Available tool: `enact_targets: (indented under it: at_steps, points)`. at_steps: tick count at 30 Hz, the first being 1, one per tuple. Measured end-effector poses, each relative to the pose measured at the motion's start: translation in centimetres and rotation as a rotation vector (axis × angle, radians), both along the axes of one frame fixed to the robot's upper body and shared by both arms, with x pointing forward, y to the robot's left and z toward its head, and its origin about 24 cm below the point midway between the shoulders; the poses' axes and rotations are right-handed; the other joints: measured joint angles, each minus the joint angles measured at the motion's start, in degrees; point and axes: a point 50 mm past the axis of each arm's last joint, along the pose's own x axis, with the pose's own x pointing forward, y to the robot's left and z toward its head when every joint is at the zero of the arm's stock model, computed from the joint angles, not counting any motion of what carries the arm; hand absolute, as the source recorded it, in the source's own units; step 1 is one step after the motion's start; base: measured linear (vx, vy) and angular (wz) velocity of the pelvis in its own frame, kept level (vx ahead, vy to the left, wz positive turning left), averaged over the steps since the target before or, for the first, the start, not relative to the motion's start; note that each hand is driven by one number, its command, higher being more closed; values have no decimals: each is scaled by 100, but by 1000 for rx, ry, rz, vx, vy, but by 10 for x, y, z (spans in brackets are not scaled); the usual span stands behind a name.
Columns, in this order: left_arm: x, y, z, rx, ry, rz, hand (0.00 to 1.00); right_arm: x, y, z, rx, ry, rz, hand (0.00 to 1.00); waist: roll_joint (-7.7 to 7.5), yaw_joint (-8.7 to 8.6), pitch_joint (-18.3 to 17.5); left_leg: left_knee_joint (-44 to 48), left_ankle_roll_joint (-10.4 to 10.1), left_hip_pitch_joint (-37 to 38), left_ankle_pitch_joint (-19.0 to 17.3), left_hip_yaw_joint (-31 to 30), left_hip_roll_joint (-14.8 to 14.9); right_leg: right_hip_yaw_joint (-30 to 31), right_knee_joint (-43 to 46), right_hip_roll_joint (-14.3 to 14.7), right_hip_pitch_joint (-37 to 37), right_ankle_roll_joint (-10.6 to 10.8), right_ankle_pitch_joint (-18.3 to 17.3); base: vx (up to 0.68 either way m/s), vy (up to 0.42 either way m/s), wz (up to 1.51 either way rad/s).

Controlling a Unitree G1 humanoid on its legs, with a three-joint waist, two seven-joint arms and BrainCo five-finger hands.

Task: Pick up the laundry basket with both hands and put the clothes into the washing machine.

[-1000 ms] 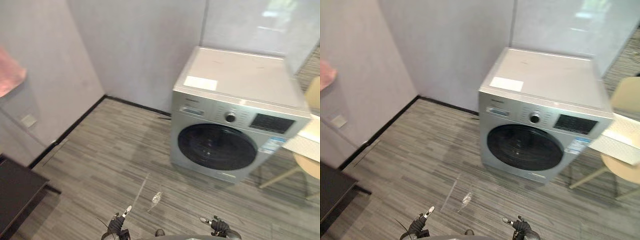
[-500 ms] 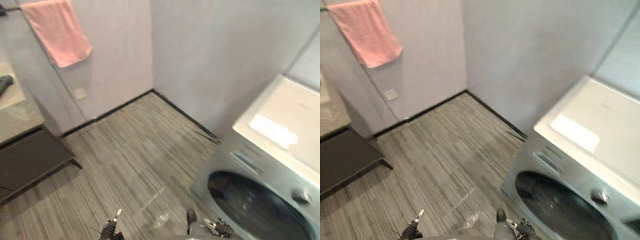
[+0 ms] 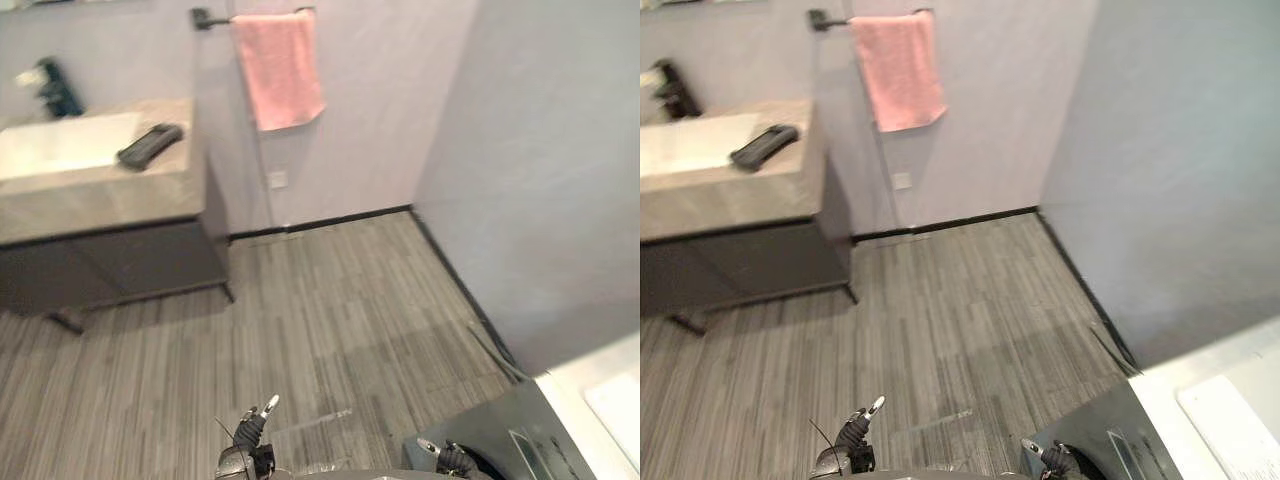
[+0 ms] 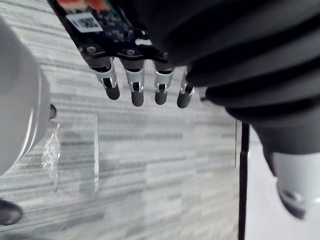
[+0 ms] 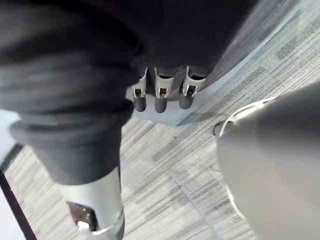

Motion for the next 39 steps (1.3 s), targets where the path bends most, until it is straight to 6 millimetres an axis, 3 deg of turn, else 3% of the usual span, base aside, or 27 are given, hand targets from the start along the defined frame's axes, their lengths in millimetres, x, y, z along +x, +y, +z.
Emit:
enact_targets:
  at_steps: [4,7,11,12,13,14,15,16,17,18,19,21,25,26,28,31,35,39]
  points:
    - [-27,21,-5,49,100,51,0,4,10,0,30,-18,-21,0,-5,-10,4,-908,42,316,454,-36,-191,236,-114,-55,17,55,-96,-90,39,33]
    - [-34,21,-7,53,122,59,0,1,8,-1,28,-13,-34,0,29,-68,-3,-1387,55,479,795,-113,-264,277,-170,-80,-4,158,-174,-149,-13,11]
    - [-35,20,-7,52,124,54,0,-10,9,-3,28,16,-28,0,-46,-169,-23,-1425,56,484,817,-175,-312,292,-59,-132,-59,213,-237,-111,13,6]
    - [-34,20,-7,53,125,41,0,-9,9,-3,28,12,-26,0,-121,-194,1,-1425,59,481,815,-170,-379,317,98,-238,-136,298,-295,-55,70,3]
    - [-33,22,-7,62,123,31,0,-12,9,-3,29,18,-27,0,-187,-184,-11,-1418,115,500,774,-165,-500,344,279,-410,-139,530,-350,-38,87,8]
    - [-32,18,-7,53,121,29,0,-17,7,-4,25,30,-31,0,-200,-188,-17,-1414,163,515,731,-166,-543,384,509,-450,-155,613,-329,-33,80,3]
    - [-27,19,-6,59,109,20,0,-17,6,-3,20,17,-25,0,-243,-161,8,-1376,217,601,651,-158,-594,906,1550,-539,-619,665,-261,-42,70,11]
    - [-27,21,-6,66,107,13,0,-9,9,0,22,-17,-8,0,-294,-186,50,-1237,286,640,585,-184,-622,1413,2599,-496,-1108,666,150,-42,56,9]
    - [-24,21,-5,69,99,11,0,-8,10,1,20,-27,2,0,-306,-179,81,-1190,305,696,558,-196,-605,1624,3012,-415,-1313,627,466,-28,54,13]
    - [-21,22,-4,74,86,6,0,-6,11,1,18,-36,21,0,-217,-162,132,-1068,331,760,480,-199,-502,1978,3584,-184,-1617,509,800,-24,24,6]
    - [-19,22,-3,77,80,2,0,-4,13,2,22,-40,31,0,-249,-154,137,-981,373,749,441,-205,-440,2104,3717,-95,-1689,502,739,-34,10,17]
    - [-11,21,-1,83,54,-18,0,-2,23,1,38,-42,65,0,-300,-141,146,-935,365,693,416,-361,-326,2206,3259,92,-1653,354,348,-36,-34,40]
    - [-6,17,0,72,37,-7,0,-9,24,-2,47,-7,45,0,-374,-170,80,-989,331,509,433,-526,-438,2283,1285,-48,-906,351,327,-6,-182,45]
    - [-8,16,0,70,41,2,0,-12,24,-4,50,15,35,0,-373,-117,-25,-1095,208,478,507,-543,-448,2207,574,-102,-578,376,54,75,-194,10]
    - [-15,10,-4,51,68,4,0,-19,17,-6,33,51,29,0,-204,-94,-239,-1436,-59,461,714,-624,-273,2022,-186,72,-435,345,115,97,-134,6]
    - [-20,5,-7,39,98,-15,0,-19,8,-5,9,62,23,0,-34,-157,-322,-1422,-151,391,801,-735,-38,1838,-513,280,-288,248,289,118,-144,11]
    - [-18,5,-7,49,108,-60,0,-23,5,-6,4,78,20,0,-72,-170,-331,-1403,-173,432,794,-847,68,1678,-670,389,-73,206,315,73,-80,19]
    - [-18,10,-7,61,113,-65,0,-27,5,-7,8,93,16,0,-166,-220,-274,-1400,-168,387,798,-972,-38,1547,-760,298,-2,222,324,2,18,16]
